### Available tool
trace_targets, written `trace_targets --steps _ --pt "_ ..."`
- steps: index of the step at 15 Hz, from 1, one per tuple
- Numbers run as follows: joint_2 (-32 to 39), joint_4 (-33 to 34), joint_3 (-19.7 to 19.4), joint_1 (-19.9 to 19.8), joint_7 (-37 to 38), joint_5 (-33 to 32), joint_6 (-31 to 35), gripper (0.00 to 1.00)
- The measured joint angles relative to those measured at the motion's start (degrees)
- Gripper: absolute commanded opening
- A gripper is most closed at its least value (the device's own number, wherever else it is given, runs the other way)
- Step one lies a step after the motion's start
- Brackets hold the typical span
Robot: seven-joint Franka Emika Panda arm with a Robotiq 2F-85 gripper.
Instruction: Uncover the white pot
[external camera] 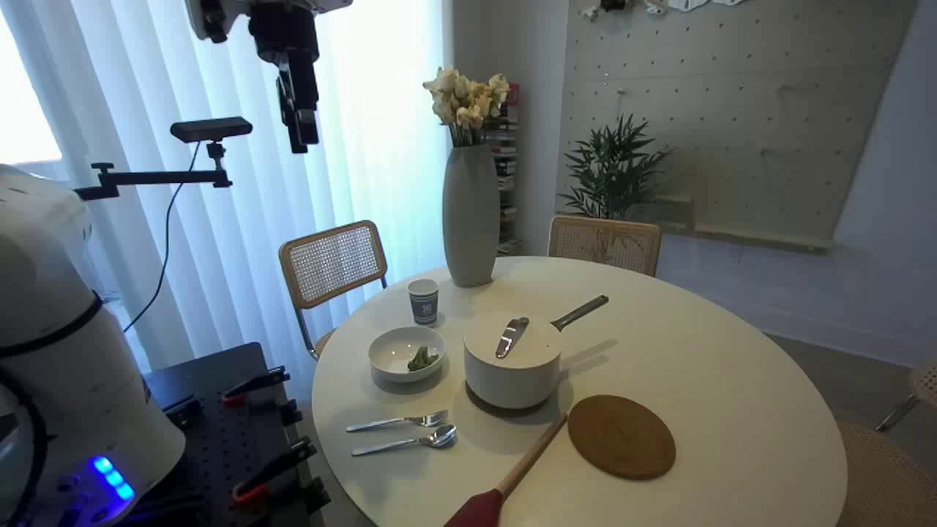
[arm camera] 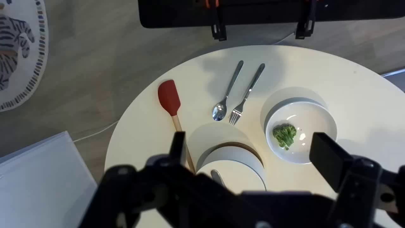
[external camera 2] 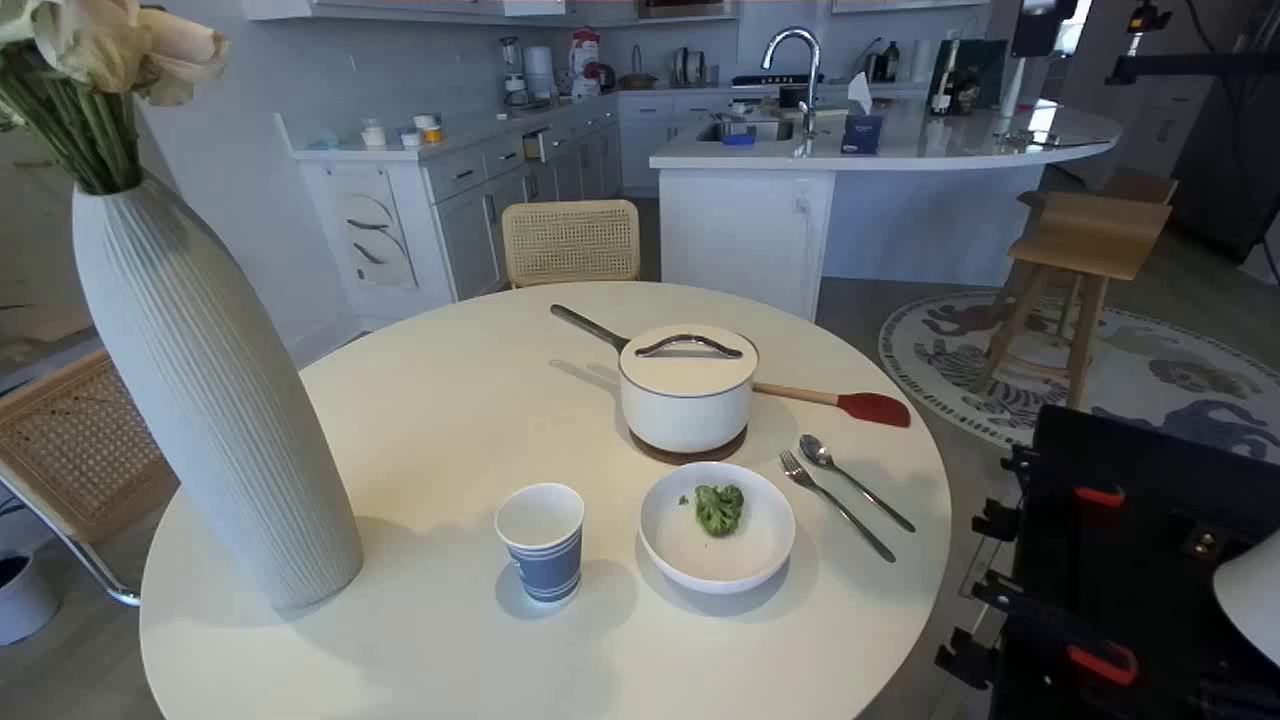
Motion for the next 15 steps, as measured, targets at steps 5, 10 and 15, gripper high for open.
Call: trace_targets --steps 5,10,15 --pt "0.00 0.00 0.00 0.00 0.00 0.00 0.01 1.00" --pt "0.82 -0.33 -0.09 0.58 0.02 -0.05 2.49 1.00" --pt "8.48 -1.36 -0.08 0.74 -0.11 -0.87 12.93 1.00"
